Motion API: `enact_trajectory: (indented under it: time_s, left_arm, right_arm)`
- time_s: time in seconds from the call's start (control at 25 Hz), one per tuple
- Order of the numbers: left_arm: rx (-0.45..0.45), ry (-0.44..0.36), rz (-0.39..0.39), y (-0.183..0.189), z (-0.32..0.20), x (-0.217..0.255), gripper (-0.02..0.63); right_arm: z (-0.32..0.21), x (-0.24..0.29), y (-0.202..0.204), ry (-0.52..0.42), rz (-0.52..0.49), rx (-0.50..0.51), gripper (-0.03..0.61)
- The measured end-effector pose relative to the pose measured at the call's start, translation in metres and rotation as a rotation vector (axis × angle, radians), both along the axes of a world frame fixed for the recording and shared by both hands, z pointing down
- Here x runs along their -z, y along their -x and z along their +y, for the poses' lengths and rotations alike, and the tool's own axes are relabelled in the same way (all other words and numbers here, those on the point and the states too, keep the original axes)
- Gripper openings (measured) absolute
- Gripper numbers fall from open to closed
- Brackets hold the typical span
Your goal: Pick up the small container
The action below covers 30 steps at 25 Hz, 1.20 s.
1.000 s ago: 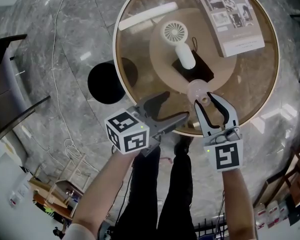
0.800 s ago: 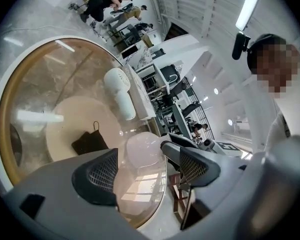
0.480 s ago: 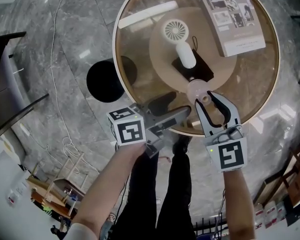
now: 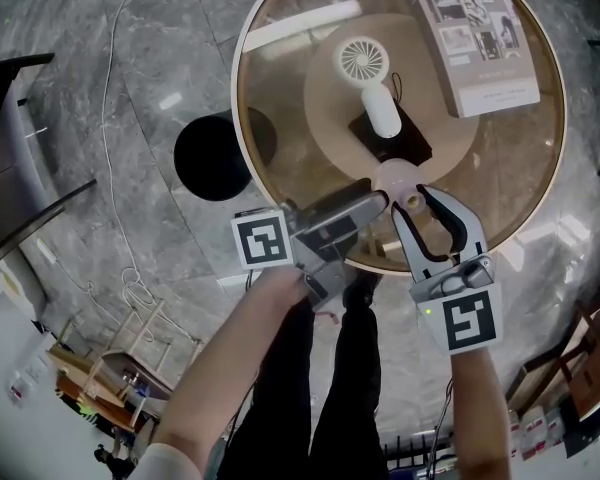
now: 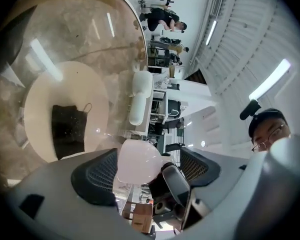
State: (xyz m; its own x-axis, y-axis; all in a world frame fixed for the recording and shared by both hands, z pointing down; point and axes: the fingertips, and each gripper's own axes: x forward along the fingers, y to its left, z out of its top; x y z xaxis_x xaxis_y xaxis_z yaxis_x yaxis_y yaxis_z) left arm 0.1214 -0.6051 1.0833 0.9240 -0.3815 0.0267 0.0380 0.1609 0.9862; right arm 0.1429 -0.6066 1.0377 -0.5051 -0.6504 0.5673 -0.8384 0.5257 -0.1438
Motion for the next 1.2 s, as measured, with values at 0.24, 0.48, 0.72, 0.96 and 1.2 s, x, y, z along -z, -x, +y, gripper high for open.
enact_trajectory:
  time_s: [0.24,0.48,0.72,0.96,1.2]
  left_arm:
    - [0.049,0.036,0.122,-0.002,-0.006,0.006,0.383]
    - [0.032,0.034,0.165,-0.013,0.0,0.015,0.383]
    - [0.03,0.014,0.205,-0.014,0.007,0.033,0.3]
    - [0.045,-0.01,0.253,-0.014,0.012,0.063,0.282]
    - [0.077,-0.01,0.299,-0.01,0.019,0.101,0.279]
  right_arm:
    - [0.001,0.013,0.003,-0.001,-0.023,0.004,0.147]
    - [0.011,0.028,0.012,-0.003,-0.033,0.037,0.147]
    - [0.02,0.045,0.013,0.002,-0.034,0.045,0.147]
    - [0.025,0.075,0.01,-0.021,-0.041,0.044,0.147]
    - [0.033,0.114,0.014,-0.047,-0.044,0.049,0.149]
